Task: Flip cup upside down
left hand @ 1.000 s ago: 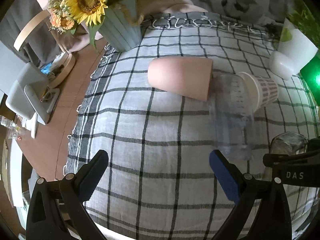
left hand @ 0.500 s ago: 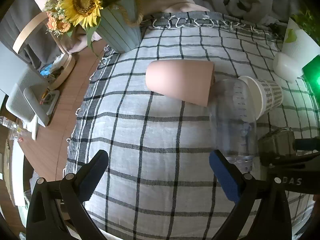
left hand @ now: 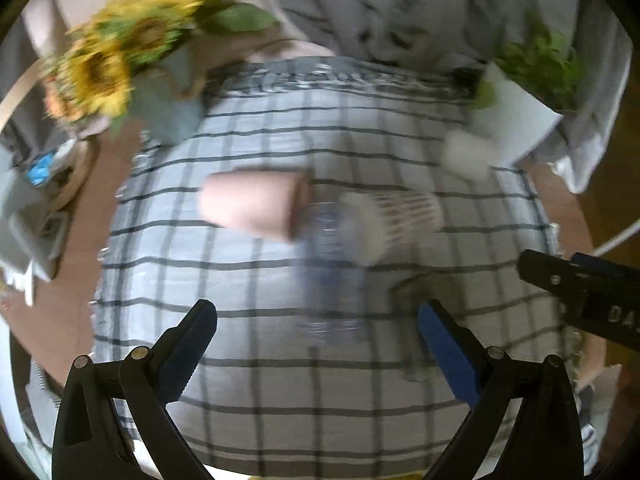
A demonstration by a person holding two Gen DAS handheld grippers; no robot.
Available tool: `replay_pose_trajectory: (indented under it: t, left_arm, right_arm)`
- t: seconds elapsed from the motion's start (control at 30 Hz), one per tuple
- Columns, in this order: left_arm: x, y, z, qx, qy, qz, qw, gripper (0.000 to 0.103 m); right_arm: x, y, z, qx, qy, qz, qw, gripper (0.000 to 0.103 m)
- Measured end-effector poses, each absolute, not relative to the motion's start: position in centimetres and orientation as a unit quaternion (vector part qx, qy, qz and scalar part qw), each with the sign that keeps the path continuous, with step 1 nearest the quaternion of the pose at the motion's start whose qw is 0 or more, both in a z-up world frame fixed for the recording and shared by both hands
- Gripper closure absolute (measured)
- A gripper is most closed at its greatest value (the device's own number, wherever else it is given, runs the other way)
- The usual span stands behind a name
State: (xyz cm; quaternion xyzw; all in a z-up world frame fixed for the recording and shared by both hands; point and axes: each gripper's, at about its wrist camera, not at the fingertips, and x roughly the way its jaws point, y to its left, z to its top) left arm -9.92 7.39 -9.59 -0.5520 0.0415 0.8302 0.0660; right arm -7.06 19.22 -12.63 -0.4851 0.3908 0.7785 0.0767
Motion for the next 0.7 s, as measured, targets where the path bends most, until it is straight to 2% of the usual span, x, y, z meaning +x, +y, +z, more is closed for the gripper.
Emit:
replay_pose_trajectory:
  t: [0.2, 0.4, 0.7]
  left_arm:
    - [-11.6, 11.9, -10.6, -0.598, 0.016, 0.792, 0.121, 0.001]
    - [-13.0, 14.9, -12.9, -0.645, 0.003, 0.75, 0.148, 0.006]
    - [-14.7, 15.9, -16.1, -0.69, -0.008, 0.713, 0.129, 0.021]
  right_arm:
    - [-4.4, 22.5, -15.5, -0.469, 0.443, 0.754, 0.121, 0.021]
    - [-3.2, 24.6, -17.2, -0.461, 0.459, 0.746, 0.143, 0.021]
    - [-3.4, 25.5, -18.7, -0.45, 0.465, 0.751, 0.132, 0.021]
